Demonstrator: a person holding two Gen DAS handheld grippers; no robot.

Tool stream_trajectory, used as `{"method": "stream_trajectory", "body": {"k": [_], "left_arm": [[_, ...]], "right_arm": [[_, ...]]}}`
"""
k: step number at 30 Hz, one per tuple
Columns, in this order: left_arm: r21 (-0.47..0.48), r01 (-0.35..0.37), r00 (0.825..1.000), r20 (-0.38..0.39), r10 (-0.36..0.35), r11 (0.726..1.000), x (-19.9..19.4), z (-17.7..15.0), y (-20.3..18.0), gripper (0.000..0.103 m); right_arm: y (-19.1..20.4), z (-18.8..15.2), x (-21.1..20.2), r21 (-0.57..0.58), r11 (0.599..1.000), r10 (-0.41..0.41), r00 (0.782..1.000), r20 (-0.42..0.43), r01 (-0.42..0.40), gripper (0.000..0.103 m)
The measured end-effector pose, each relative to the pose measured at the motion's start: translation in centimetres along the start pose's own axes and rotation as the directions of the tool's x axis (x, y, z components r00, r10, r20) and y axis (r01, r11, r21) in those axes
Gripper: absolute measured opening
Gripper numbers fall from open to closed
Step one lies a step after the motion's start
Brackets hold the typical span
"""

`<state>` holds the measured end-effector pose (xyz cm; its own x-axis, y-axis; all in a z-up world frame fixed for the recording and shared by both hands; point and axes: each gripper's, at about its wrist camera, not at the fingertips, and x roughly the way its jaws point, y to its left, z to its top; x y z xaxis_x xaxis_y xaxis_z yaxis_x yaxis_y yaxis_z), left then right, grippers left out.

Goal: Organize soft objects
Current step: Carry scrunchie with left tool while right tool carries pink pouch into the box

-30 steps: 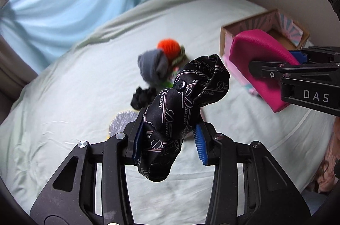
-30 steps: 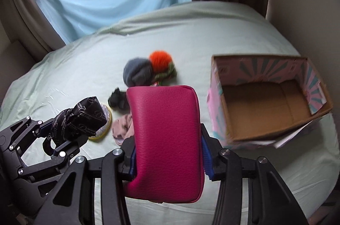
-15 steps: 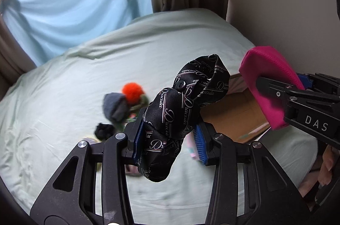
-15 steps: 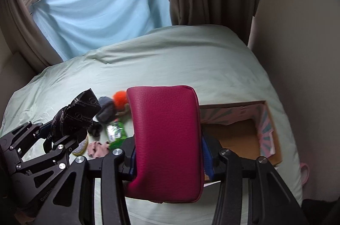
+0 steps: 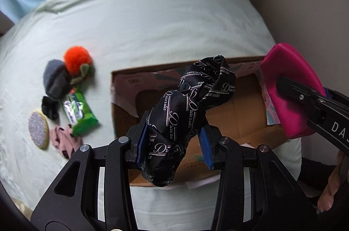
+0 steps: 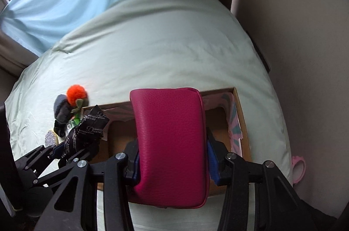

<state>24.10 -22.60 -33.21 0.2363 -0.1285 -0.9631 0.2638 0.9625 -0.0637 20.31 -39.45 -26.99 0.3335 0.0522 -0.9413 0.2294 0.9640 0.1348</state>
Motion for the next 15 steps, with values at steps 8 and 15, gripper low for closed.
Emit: {"method": "stream_trajectory", "body": {"k": [8, 15], "left_arm": [[-0.010, 0.007, 0.981, -0.195, -0.009, 1.000, 7.0, 1.7, -0.7, 0.037], [0.053, -0.055, 0.964, -0.256, 0.067, 0.997, 9.8, 2.5, -2.3, 0.060]], "right_arm": [[-2.3, 1.1, 7.5, 0.104, 0.994, -0.001, 0.977, -0.211, 0.023, 0.044], [-2.9, 1.5, 10.6, 0.159, 0.987, 0.026, 0.961, -0.274, 0.019, 0.049]]}}
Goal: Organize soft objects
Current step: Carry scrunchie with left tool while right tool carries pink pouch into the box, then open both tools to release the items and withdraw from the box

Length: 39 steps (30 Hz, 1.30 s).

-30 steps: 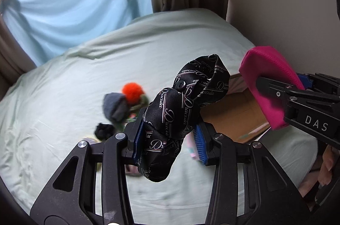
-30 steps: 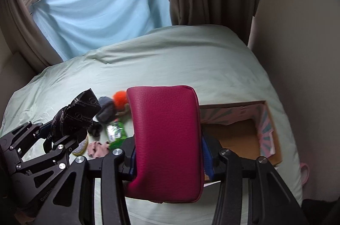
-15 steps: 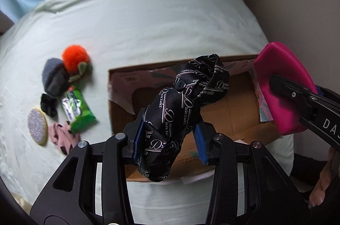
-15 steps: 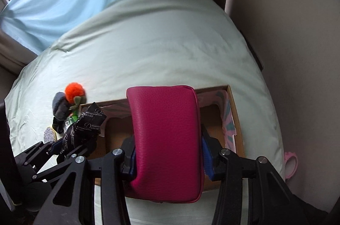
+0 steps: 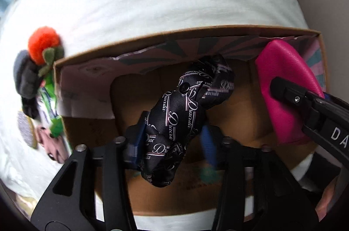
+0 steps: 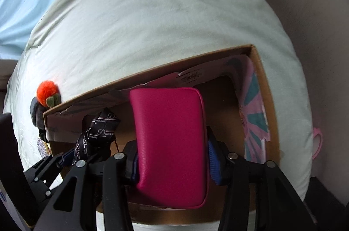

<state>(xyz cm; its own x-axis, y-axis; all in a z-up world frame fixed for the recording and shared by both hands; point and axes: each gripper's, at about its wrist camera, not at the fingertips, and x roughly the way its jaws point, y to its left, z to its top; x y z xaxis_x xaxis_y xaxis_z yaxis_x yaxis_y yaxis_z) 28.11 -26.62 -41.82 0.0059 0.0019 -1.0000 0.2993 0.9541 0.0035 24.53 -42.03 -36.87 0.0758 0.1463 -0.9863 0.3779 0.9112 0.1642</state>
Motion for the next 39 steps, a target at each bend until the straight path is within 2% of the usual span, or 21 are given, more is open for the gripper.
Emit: {"method": "stream_trajectory", "body": {"k": [1, 2, 3, 4, 7, 14, 19, 25, 31, 39], "left_arm": [[0.012, -0.018, 1.000, 0.003, 0.018, 1.000, -0.1, 0.0, -0.2, 0.089], [0.022, -0.031, 0.999, 0.008, 0.031, 0.999, -0.3, -0.1, -0.2, 0.102], [0.029, -0.024, 1.000, 0.019, 0.024, 0.999, -0.6, -0.3, -0.2, 0.103], [0.036, -0.012, 1.000, 0.025, 0.011, 0.999, -0.9, -0.5, -0.1, 0.103], [0.054, -0.034, 0.999, 0.018, 0.033, 0.998, -1.2, -0.9, -0.2, 0.103], [0.043, -0.015, 1.000, 0.025, 0.014, 0.999, -2.4, -2.2, -0.7, 0.103], [0.024, 0.006, 0.997, 0.074, -0.008, 1.000, -4.5, -3.3, 1.0, 0.103], [0.004, 0.005, 0.988, 0.152, -0.005, 1.000, -8.8, -4.6, 1.4, 0.103], [-0.025, 0.017, 0.964, 0.264, -0.010, 1.000, -14.6, -7.4, 2.6, 0.103], [-0.087, 0.021, 0.917, 0.399, 0.015, 0.996, -22.0, -12.8, 6.4, 0.103]], "right_arm": [[-0.2, 0.1, 0.3, 0.016, 1.000, 0.002, 1.000, -0.011, -0.002, 0.059], [-0.3, 0.2, 0.5, 0.021, 1.000, 0.004, 1.000, -0.012, -0.004, 0.070], [-0.4, 0.2, 0.7, 0.015, 1.000, 0.007, 1.000, -0.014, -0.007, 0.093], [-0.4, 0.1, 0.7, 0.005, 1.000, 0.012, 1.000, -0.015, -0.012, 0.103], [-0.6, -0.3, 0.7, -0.019, 1.000, 0.023, 1.000, -0.014, -0.023, 0.103], [-0.6, -1.0, -0.5, -0.036, 0.999, 0.038, 0.999, 0.019, -0.038, 0.103], [-1.1, -1.8, -2.9, -0.052, 0.998, 0.049, 0.997, 0.057, -0.046, 0.103], [0.1, -3.1, -7.0, -0.112, 0.993, 0.054, 0.990, 0.131, -0.039, 0.103], [1.5, -5.4, -12.7, -0.169, 0.985, 0.059, 0.975, 0.215, -0.022, 0.103], [4.9, -9.8, -20.3, -0.247, 0.969, 0.095, 0.932, 0.350, -0.006, 0.103]]}}
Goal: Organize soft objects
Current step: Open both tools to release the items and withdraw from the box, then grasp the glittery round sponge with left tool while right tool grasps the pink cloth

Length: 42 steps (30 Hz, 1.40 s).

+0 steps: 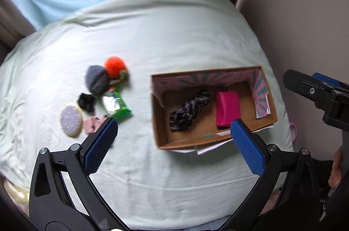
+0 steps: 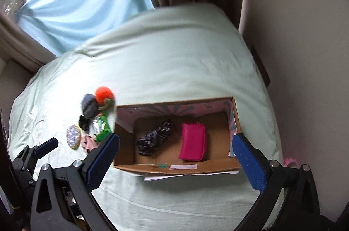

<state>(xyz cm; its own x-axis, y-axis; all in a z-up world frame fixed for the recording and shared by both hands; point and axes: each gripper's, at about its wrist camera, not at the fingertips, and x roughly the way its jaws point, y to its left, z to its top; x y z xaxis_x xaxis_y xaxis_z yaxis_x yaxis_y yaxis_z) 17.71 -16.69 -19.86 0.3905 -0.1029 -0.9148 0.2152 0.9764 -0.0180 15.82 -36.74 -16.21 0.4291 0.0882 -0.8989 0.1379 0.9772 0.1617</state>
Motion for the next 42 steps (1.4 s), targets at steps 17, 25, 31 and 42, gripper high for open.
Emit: {"method": "stream_trajectory", "body": {"k": [17, 25, 31, 42], "left_arm": [[-0.134, -0.101, 0.956, 0.262, 0.134, 0.986, -14.6, -8.4, 14.6, 0.103], [-0.139, -0.086, 0.952, 0.281, 0.123, 0.987, -15.4, -10.2, 22.3, 0.103], [-0.113, -0.049, 0.957, 0.279, 0.079, 0.992, -13.1, -10.4, 27.4, 0.103], [-0.051, 0.000, 0.972, 0.235, 0.012, 0.999, -3.1, -10.0, 34.5, 0.103]], "right_arm": [[12.0, -8.5, -10.1, -0.166, 0.985, 0.080, 0.966, 0.245, -0.039, 0.103], [18.6, -11.1, -11.0, -0.149, 0.989, 0.053, 0.936, 0.347, 0.000, 0.103], [23.4, -11.8, -8.8, -0.125, 0.992, 0.022, 0.934, 0.355, 0.024, 0.103], [29.5, -13.5, 1.5, -0.047, 0.999, 0.001, 0.956, 0.294, 0.014, 0.103]]}}
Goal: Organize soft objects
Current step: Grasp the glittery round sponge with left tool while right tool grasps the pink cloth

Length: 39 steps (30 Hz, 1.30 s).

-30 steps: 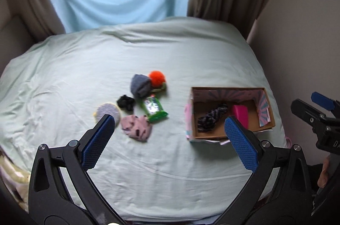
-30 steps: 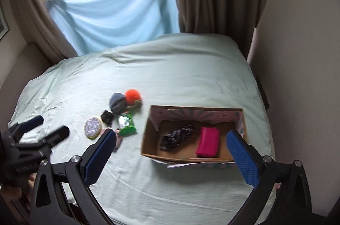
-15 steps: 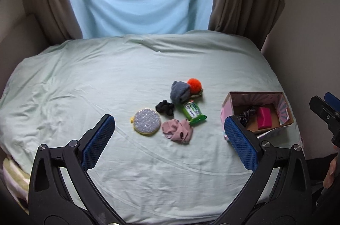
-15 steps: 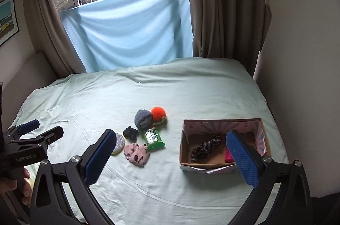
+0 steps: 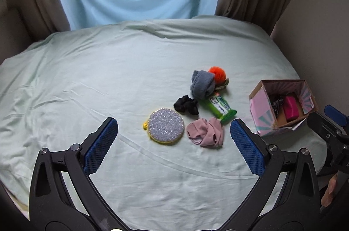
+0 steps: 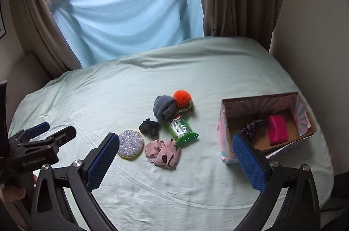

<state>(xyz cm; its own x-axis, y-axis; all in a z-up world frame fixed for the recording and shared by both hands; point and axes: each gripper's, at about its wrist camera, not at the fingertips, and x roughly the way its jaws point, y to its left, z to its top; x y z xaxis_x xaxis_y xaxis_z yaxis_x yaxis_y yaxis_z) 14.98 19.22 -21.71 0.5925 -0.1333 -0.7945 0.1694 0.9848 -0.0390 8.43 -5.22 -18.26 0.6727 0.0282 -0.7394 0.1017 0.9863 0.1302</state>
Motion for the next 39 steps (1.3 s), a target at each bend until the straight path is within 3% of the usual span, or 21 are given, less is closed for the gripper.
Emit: {"method": "stream_trajectory", "body": {"k": [8, 23, 30, 34, 39], "left_arm": [[0.061, 0.060, 0.997, -0.051, -0.057, 0.996, 9.6, -2.4, 2.6, 0.103], [0.156, 0.121, 0.986, -0.129, -0.102, 0.980, 25.2, -7.1, 3.3, 0.102], [0.190, 0.144, 0.982, -0.152, -0.116, 0.971, 28.3, -7.8, 2.8, 0.102], [0.186, 0.151, 0.979, -0.162, -0.122, 0.971, 28.8, -7.7, 3.1, 0.102], [0.196, 0.164, 0.977, -0.165, -0.132, 0.967, 28.9, -7.7, 3.0, 0.101]], "right_arm": [[2.4, -4.7, 9.5, -0.003, 1.000, -0.008, 0.998, -0.069, 0.008, 0.103], [2.4, -10.9, 23.9, -0.050, 0.997, -0.057, 0.995, -0.083, 0.053, 0.103], [3.2, -11.9, 27.2, -0.104, 0.994, -0.037, 0.994, -0.107, 0.026, 0.101], [3.1, -11.9, 28.2, -0.076, 0.996, 0.028, 0.991, -0.131, -0.038, 0.098], [3.0, -12.1, 28.4, -0.097, 0.994, 0.034, 0.989, -0.144, -0.048, 0.092]]}}
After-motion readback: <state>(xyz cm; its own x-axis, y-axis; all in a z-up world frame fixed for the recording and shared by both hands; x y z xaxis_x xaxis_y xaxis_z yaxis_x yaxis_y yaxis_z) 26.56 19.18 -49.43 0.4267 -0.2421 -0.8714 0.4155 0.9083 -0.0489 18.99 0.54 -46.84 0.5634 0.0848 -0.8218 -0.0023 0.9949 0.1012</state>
